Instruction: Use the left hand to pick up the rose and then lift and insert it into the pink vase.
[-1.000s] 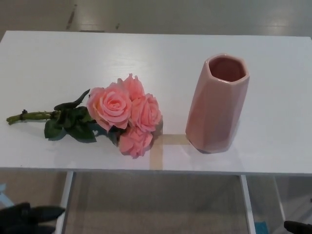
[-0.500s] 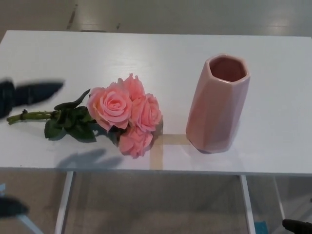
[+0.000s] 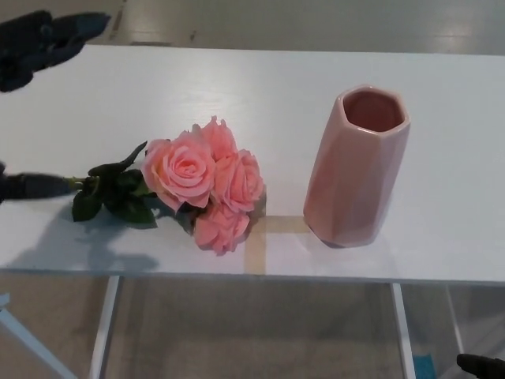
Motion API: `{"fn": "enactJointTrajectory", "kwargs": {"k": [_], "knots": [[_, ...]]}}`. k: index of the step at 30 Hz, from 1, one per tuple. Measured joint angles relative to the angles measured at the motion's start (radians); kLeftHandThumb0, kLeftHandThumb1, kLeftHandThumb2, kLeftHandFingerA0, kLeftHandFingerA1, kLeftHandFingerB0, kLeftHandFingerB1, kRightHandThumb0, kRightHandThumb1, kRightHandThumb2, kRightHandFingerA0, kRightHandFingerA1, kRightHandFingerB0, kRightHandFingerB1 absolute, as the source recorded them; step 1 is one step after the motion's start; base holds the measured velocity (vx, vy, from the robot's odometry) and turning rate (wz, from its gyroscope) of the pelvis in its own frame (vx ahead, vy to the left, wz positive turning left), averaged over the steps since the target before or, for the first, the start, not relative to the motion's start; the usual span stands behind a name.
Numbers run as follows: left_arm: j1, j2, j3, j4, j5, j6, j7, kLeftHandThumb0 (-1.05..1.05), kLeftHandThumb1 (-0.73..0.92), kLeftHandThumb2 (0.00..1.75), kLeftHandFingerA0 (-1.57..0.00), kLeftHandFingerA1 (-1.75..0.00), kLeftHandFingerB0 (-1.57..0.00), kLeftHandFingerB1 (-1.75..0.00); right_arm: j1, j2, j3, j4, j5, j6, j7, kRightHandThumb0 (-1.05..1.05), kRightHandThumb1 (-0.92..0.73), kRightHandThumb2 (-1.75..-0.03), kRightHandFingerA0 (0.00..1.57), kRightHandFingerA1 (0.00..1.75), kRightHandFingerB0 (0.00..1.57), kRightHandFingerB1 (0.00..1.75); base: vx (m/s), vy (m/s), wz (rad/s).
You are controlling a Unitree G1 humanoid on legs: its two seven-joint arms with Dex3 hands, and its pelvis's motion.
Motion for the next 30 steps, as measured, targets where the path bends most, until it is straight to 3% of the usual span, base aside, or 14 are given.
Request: {"fn": "enactJointTrajectory", "kwargs": {"k": [2,3,4,11,14,15,30], "knots": [[-0.046,-0.002,-0.038,0.039,0.027,0.009,0.003,-0.61,0.32,0.67,0.00,-0.07,0.00,-0.20,0.000,0.000,0.000,0.000,0.000,0.000,0.000,-0.15,-0.56,-0.56,0.66,0.52,0.56,0.48,0.00,0.000,0.00],[-0.082,-0.006,-0.071,0.071,0.050,0.016,0.006,-0.63,0.42,0.55,0.00,-0.08,0.00,-0.23,0.000,0.000,0.000,0.000,0.000,0.000,0.000,-0.15,-0.56,-0.56,0.66,0.52,0.56,0.48,0.00,0.000,0.00],[-0.106,-0.007,-0.092,0.092,0.067,0.021,0.008,-0.61,0.33,0.69,0.00,-0.04,0.00,-0.17,0.000,0.000,0.000,0.000,0.000,0.000,0.000,-0.15,-0.56,-0.56,0.66,0.52,0.56,0.48,0.00,0.000,0.00],[-0.267,-0.043,-0.271,0.257,0.191,0.063,0.019,-0.62,0.33,0.69,0.00,-0.04,0.00,-0.17,0.000,0.000,0.000,0.000,0.001,0.000,0.000,-0.16,-0.56,-0.56,0.65,0.52,0.56,0.48,0.00,0.000,0.00],[-0.321,-0.061,-0.336,0.324,0.240,0.078,0.024,-0.64,0.42,0.54,0.00,-0.11,0.00,-0.25,0.000,0.000,0.000,0.000,0.001,-0.001,0.000,-0.16,-0.56,-0.56,0.65,0.52,0.56,0.48,0.00,0.000,0.00],[-0.347,-0.075,-0.368,0.360,0.265,0.085,0.027,-0.56,0.34,0.77,0.00,-0.13,0.00,-0.24,0.000,0.000,0.000,0.000,0.001,-0.001,0.000,-0.16,-0.56,-0.56,0.65,0.52,0.56,0.48,0.00,0.000,0.00],[-0.521,-0.209,-0.618,0.726,0.505,0.121,0.104,-0.56,0.33,0.77,0.00,-0.15,0.00,-0.26,0.000,0.000,0.000,-0.001,0.001,-0.001,0.000,-0.16,-0.56,-0.56,0.65,0.52,0.57,0.48,0.00,0.000,0.00]]}}
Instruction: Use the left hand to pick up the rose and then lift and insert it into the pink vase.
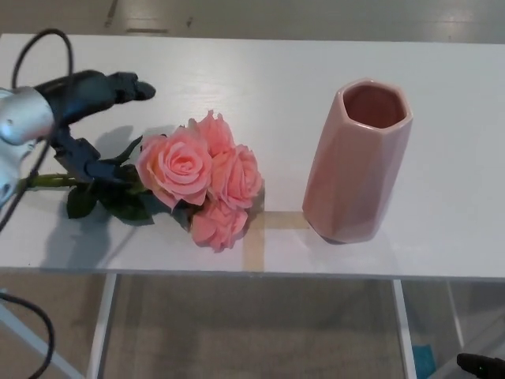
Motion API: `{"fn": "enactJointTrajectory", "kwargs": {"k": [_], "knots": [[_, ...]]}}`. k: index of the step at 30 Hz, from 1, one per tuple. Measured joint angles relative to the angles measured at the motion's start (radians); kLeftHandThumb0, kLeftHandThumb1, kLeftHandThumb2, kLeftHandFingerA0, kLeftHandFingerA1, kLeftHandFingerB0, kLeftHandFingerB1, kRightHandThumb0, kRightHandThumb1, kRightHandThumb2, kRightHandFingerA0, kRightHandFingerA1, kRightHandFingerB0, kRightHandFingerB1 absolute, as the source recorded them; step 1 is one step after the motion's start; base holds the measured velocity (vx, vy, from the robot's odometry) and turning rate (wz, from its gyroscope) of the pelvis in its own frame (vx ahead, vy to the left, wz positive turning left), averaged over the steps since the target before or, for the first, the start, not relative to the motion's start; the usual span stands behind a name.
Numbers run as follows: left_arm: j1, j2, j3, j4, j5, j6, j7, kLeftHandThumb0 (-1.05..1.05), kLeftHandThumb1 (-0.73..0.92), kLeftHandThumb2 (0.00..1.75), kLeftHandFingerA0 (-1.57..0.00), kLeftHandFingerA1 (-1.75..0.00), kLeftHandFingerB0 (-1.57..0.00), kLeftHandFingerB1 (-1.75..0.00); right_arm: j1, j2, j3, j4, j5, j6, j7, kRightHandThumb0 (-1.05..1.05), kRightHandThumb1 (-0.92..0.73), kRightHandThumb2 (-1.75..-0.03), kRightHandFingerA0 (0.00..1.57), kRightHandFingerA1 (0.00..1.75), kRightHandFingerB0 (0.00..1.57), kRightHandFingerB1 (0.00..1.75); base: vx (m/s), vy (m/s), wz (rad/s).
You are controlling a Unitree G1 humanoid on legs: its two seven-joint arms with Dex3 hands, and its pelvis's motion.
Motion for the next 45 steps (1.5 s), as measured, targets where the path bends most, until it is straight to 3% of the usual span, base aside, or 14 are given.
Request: {"fn": "enactJointTrajectory", "kwargs": {"k": [13,38,39,40,41,42,43,44,45], "knots": [[-0.025,-0.048,-0.034,0.099,0.157,-0.003,0.064,-0.56,0.33,0.77,0.00,-0.15,0.00,-0.26,0.000,0.000,0.001,0.002,0.000,0.000,0.000,-0.16,-0.56,-0.56,0.65,0.52,0.57,0.48,0.00,0.000,0.00],[0.008,-0.177,-0.025,0.158,0.244,-0.008,0.110,-0.56,0.34,0.77,0.00,-0.17,0.00,-0.26,0.000,0.000,0.002,0.001,0.001,0.000,0.000,-0.16,-0.56,-0.56,0.65,0.52,0.57,0.48,0.00,0.000,0.00],[0.009,-0.181,-0.025,0.165,0.246,-0.008,0.114,-0.55,0.35,0.76,-0.01,-0.19,-0.01,-0.27,0.000,0.000,0.002,0.001,0.000,0.000,0.000,-0.16,-0.56,-0.56,0.65,0.52,0.57,0.48,0.00,0.000,0.00],[0.011,-0.185,-0.025,0.177,0.248,-0.009,0.119,-0.29,0.33,0.87,0.00,-0.47,0.00,-0.48,0.000,0.000,0.002,0.001,0.000,0.000,0.000,-0.16,-0.56,-0.56,0.65,0.52,0.57,0.48,0.00,0.000,0.00],[0.012,-0.186,-0.025,0.182,0.250,-0.010,0.122,-0.29,0.33,0.87,0.00,-0.47,0.00,-0.48,0.000,0.000,0.002,0.001,0.000,0.000,0.000,-0.16,-0.56,-0.56,0.65,0.52,0.57,0.48,0.00,0.000,0.00],[0.014,-0.189,-0.025,0.192,0.253,-0.014,0.130,-0.35,0.61,0.58,-0.44,-0.36,-0.23,-0.30,0.000,0.000,0.002,0.001,0.001,0.000,0.000,-0.16,-0.56,-0.56,0.65,0.52,0.57,0.48,0.00,0.000,0.00],[0.014,-0.191,-0.024,0.197,0.256,-0.020,0.137,-0.35,0.61,0.58,-0.44,-0.36,-0.23,-0.30,0.000,0.000,0.002,0.000,0.001,0.000,0.000,-0.16,-0.56,-0.56,0.65,0.52,0.57,0.48,0.00,0.000,0.00],[0.014,-0.193,-0.020,0.200,0.258,-0.027,0.145,-0.21,0.75,0.62,-0.89,-0.50,-0.51,-0.36,0.000,0.000,0.001,0.000,0.001,0.000,0.000,-0.17,-0.56,-0.56,0.65,0.51,0.56,0.47,0.00,0.000,0.00],[0.014,-0.195,-0.017,0.203,0.260,-0.032,0.153,-0.21,0.75,0.62,-0.89,-0.50,-0.51,-0.36,0.000,0.000,0.001,0.000,0.001,0.000,0.000,-0.17,-0.56,-0.56,0.65,0.51,0.56,0.47,0.00,0.000,0.00]]}}
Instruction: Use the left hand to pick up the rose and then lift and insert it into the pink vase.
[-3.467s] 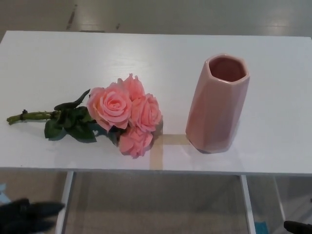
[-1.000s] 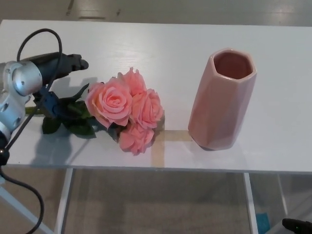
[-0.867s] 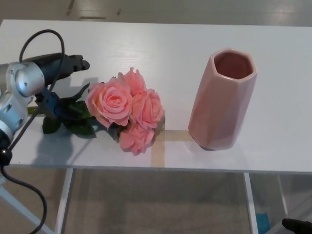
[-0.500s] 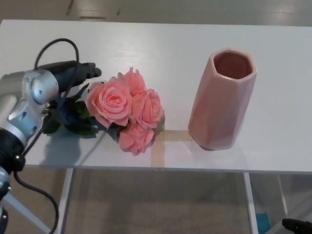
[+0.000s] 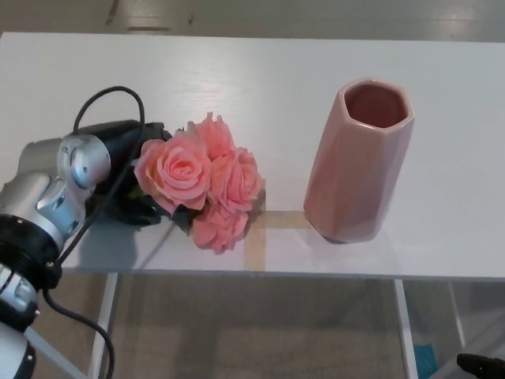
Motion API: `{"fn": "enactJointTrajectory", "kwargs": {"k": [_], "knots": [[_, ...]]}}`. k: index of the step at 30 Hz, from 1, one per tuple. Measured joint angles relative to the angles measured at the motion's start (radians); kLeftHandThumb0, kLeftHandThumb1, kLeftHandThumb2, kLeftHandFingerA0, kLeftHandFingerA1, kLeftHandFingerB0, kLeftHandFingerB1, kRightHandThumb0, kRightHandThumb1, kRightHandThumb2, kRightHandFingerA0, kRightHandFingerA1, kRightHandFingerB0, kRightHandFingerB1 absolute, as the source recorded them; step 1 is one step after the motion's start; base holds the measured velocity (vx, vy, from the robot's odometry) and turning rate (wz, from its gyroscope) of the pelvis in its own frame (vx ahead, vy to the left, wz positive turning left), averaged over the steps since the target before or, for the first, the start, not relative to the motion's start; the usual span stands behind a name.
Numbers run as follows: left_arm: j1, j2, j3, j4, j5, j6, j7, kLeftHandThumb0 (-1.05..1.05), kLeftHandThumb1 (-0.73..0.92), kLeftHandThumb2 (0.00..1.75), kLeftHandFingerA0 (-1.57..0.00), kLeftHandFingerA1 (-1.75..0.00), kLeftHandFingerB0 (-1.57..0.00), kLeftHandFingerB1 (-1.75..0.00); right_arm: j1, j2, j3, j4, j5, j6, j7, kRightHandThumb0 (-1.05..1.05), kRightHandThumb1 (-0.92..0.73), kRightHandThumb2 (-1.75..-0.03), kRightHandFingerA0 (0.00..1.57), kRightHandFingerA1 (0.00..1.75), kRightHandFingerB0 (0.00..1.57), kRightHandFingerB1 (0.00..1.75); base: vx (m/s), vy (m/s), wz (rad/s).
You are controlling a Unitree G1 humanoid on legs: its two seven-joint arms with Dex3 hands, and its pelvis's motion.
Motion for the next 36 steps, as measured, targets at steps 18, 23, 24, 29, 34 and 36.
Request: {"fn": "enactJointTrajectory", "kwargs": {"k": [18,23,24,29,34,36], "knots": [[0.088,-0.030,0.048,-0.072,0.042,-0.075,0.164,-0.17,0.67,0.61,-0.65,-1.46,-0.90,-0.59,-0.004,0.000,0.000,-0.002,0.000,0.001,0.000,-0.18,-0.57,-0.56,0.63,0.51,0.56,0.47,0.00,0.000,0.00],[0.095,-0.041,0.095,-0.074,0.037,-0.096,0.195,-0.20,0.75,0.65,-0.66,-1.43,-0.88,-0.71,-0.006,0.000,0.000,-0.002,0.000,0.001,0.000,-0.19,-0.58,-0.57,0.62,0.50,0.56,0.47,0.00,0.000,0.00],[0.095,-0.044,0.108,-0.073,0.036,-0.103,0.205,-0.20,0.75,0.65,-0.66,-1.43,-0.88,-0.71,-0.006,0.000,0.000,-0.002,0.000,0.001,0.000,-0.19,-0.58,-0.57,0.62,0.50,0.56,0.47,0.00,0.000,0.00],[0.092,-0.061,0.167,-0.078,0.025,-0.133,0.256,-0.21,0.76,0.64,-0.66,-1.47,-0.90,-0.64,-0.006,0.000,0.004,-0.001,-0.001,0.001,0.000,-0.19,-0.59,-0.57,0.61,0.50,0.55,0.47,0.00,0.000,0.00],[0.049,-0.084,0.266,-0.116,-0.017,-0.142,0.275,-0.20,0.79,0.63,-0.69,-1.45,-0.80,-0.93,-0.006,0.000,0.007,-0.001,-0.001,0.001,0.000,-0.19,-0.59,-0.57,0.61,0.50,0.55,0.47,0.00,0.000,0.00],[0.021,-0.104,0.320,-0.137,-0.048,-0.142,0.273,-0.19,0.79,0.63,-0.70,-1.44,-0.75,-1.04,-0.006,0.000,0.008,-0.001,-0.001,0.001,0.000,-0.18,-0.59,-0.57,0.61,0.50,0.55,0.47,0.00,0.000,0.00]]}}
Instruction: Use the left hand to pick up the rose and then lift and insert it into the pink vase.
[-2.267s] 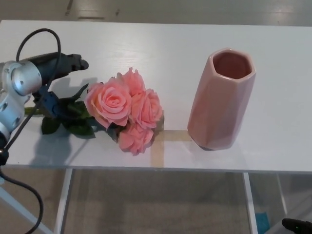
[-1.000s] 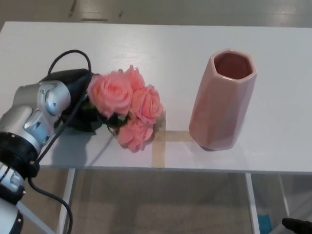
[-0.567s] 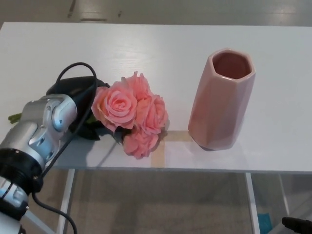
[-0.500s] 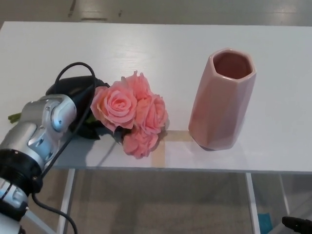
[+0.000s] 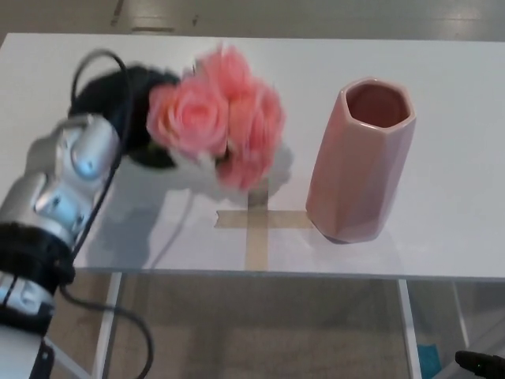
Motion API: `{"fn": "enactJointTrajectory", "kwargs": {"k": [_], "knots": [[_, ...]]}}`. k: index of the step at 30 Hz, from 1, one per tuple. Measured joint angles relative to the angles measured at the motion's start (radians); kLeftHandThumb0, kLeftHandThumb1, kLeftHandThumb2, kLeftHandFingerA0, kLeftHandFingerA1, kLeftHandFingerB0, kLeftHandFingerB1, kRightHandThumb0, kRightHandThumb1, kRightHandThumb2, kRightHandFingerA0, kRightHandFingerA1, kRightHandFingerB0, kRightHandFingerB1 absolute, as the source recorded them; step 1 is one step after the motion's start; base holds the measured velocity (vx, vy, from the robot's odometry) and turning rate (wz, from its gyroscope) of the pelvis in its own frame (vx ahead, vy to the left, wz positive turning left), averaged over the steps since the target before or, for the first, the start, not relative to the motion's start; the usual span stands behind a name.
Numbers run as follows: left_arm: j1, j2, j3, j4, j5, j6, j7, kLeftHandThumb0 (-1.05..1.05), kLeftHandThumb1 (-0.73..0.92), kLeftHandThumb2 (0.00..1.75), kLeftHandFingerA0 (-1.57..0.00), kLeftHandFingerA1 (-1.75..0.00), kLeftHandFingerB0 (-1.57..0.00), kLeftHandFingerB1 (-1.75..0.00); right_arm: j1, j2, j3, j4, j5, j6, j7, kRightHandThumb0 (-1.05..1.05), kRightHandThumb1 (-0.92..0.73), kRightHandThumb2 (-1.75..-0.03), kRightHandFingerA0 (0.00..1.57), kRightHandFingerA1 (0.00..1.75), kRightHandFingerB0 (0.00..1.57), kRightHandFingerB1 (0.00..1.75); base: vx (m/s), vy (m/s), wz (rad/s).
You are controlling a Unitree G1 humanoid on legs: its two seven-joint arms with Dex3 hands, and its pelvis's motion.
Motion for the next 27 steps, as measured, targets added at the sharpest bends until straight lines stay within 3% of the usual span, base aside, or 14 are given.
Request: {"fn": "enactJointTrajectory", "kwargs": {"k": [2,6,7,12,22,27], "knots": [[-0.031,-0.023,0.053,-0.024,-0.034,0.009,-0.008,-0.19,0.81,0.64,-0.73,-1.42,-0.70,-1.12,0.000,0.000,0.000,0.000,0.000,0.000,0.000,-0.18,-0.59,-0.57,0.61,0.49,0.56,0.47,0.00,0.000,0.00],[-0.085,-0.057,0.122,-0.070,-0.090,0.042,-0.032,-0.19,0.81,0.64,-0.73,-1.42,-0.70,-1.12,0.000,0.000,0.001,0.000,0.000,0.000,0.000,-0.18,-0.59,-0.57,0.61,0.49,0.56,0.47,0.00,0.000,0.00],[-0.094,-0.062,0.135,-0.080,-0.103,0.051,-0.039,-0.18,0.82,0.64,-0.76,-1.47,-0.67,-1.20,0.000,0.000,0.001,0.000,0.000,0.000,0.000,-0.19,-0.59,-0.57,0.61,0.49,0.56,0.47,0.00,0.000,0.00],[-0.144,-0.094,0.187,-0.123,-0.166,0.107,-0.078,-0.18,0.83,0.64,-0.83,-1.53,-0.66,-1.21,0.000,-0.001,0.001,0.000,0.000,0.000,0.000,-0.19,-0.59,-0.57,0.61,0.49,0.56,0.47,0.00,0.000,0.00],[-0.219,-0.185,0.286,-0.199,-0.305,0.225,-0.132,-0.19,0.84,0.68,-0.89,-1.42,-0.75,-1.08,0.000,-0.001,0.007,0.000,0.000,0.000,0.000,-0.19,-0.60,-0.57,0.60,0.49,0.56,0.47,0.00,0.000,0.00],[-0.258,-0.227,0.348,-0.209,-0.380,0.309,-0.145,-0.19,0.83,0.69,-1.03,-1.34,-0.85,-0.93,0.000,-0.001,0.009,0.000,0.000,0.000,0.000,-0.19,-0.60,-0.57,0.60,0.49,0.55,0.47,0.00,0.000,0.00]]}}
